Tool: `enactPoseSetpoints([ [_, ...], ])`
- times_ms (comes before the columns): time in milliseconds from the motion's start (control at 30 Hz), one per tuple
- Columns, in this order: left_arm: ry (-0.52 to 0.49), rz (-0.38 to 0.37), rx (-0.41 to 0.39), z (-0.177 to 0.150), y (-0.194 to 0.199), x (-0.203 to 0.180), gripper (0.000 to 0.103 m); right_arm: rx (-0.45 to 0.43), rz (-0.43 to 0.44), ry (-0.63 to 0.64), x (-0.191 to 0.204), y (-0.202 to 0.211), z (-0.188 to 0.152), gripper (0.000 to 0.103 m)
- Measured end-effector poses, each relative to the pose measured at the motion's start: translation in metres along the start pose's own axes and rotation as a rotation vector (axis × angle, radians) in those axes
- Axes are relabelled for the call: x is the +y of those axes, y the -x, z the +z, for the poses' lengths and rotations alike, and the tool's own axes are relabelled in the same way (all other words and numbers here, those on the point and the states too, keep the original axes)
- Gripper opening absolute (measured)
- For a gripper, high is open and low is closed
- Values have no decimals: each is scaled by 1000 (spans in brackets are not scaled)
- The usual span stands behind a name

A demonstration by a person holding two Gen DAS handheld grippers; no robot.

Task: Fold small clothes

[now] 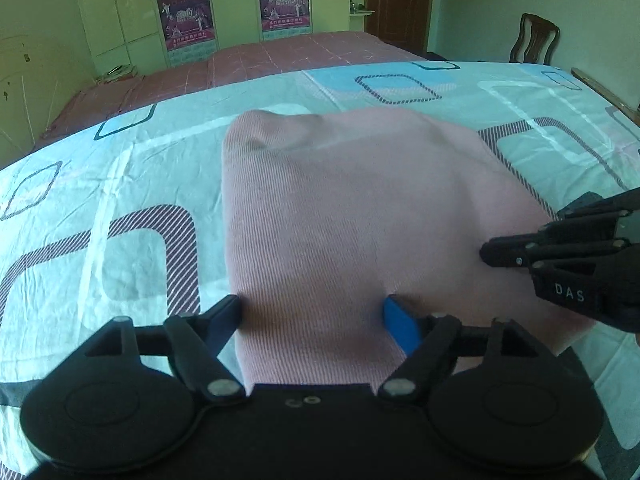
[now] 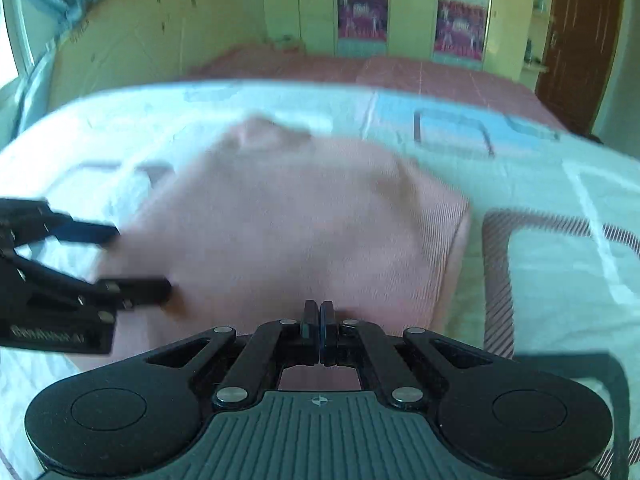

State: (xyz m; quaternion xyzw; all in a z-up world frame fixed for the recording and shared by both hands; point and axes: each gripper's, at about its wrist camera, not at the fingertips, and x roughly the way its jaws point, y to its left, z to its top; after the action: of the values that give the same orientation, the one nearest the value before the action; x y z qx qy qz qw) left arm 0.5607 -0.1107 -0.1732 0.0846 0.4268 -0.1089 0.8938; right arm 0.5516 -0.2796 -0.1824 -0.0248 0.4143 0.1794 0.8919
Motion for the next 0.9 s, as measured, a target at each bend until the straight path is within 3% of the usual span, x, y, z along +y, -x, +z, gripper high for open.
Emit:
enactPoseSetpoints([
  [267,47,2,15,0,1,8,92,-21,36,-20,-9,4,-3,0],
  [333,33,30,-32,4,14,7,99,-78,59,-87,-19,18,-4,0],
  [367,27,36,-78,4,22,8,103,-116,69,-126,-28,27,-7,5],
  [400,24,25,-119,3,28,10,103,-139,70,-174,-39,34,-10,18],
  [433,25,8,-137,2,30,14,103,-160,81,-224,-50,40,-14,63],
  [467,30,-3,-135,2,29,17,103,-189,93,-281,-64,46,-19,85],
  [633,129,-75,-43,5,4,42,102,-125,236,-477,-117,42,-27,84],
  [733,273,-186,-15,4,-7,63,101,-87,345,-564,-135,31,-28,84],
  [800,353,-257,23,2,-18,74,92,-64,388,-573,-140,24,-28,84],
  [900,418,-307,41,2,-29,82,88,-18,421,-588,-146,11,-29,68],
])
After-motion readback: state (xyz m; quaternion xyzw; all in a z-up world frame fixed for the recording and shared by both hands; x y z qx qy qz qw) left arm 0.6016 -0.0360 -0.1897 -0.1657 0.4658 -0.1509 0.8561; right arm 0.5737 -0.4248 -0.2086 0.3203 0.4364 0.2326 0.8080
